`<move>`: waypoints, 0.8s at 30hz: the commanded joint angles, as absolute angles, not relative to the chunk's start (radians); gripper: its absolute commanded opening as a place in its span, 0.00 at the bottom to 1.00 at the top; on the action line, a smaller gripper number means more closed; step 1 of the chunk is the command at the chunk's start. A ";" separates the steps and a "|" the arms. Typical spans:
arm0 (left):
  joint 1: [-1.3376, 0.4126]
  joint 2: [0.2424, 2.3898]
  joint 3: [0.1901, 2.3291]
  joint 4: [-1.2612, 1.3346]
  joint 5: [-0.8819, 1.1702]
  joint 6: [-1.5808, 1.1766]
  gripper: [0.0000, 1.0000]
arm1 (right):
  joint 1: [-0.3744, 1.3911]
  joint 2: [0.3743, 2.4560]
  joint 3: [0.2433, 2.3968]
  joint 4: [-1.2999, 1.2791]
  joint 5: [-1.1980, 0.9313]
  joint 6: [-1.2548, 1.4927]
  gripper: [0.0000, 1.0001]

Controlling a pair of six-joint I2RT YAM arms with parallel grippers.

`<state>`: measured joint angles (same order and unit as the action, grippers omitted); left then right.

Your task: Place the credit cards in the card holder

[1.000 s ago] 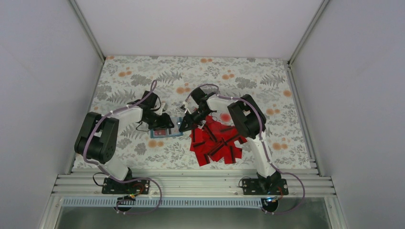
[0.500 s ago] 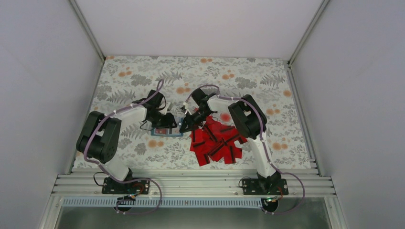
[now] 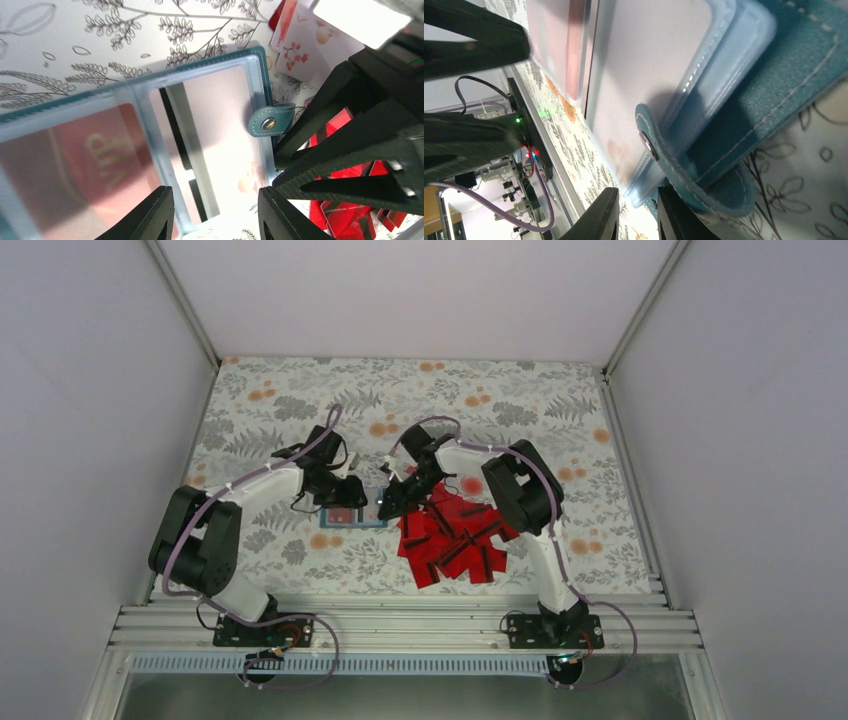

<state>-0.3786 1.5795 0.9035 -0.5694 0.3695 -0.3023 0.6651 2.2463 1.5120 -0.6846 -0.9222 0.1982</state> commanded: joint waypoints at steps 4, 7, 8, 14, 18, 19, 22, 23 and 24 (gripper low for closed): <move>-0.354 1.526 0.927 -0.622 0.296 -0.288 0.43 | 0.673 2.171 1.462 -0.670 -0.875 0.274 0.26; -0.339 1.529 0.915 -0.625 0.281 -0.279 0.42 | 0.673 2.157 1.458 -0.640 -0.904 0.313 0.29; -0.335 1.529 0.910 -0.622 0.278 -0.278 0.42 | 0.673 2.154 1.461 -0.634 -0.911 0.321 0.30; -0.318 1.537 0.870 -0.598 0.287 -0.282 0.38 | 0.673 2.151 1.456 -0.580 -0.984 0.377 0.32; -0.317 1.542 0.856 -0.586 0.291 -0.282 0.36 | 0.675 2.157 1.454 -0.565 -0.986 0.398 0.32; -0.317 1.544 0.851 -0.582 0.292 -0.281 0.35 | 0.675 2.159 1.456 -0.569 -0.981 0.400 0.31; -0.317 1.554 0.843 -0.575 0.294 -0.278 0.35 | 0.676 2.155 1.457 -0.600 -0.955 0.394 0.31; -0.317 1.557 0.843 -0.574 0.295 -0.278 0.34 | 0.675 2.145 1.456 -0.614 -0.936 0.387 0.31; -0.317 1.560 0.842 -0.572 0.296 -0.278 0.34 | 0.675 2.133 1.450 -0.627 -0.914 0.382 0.31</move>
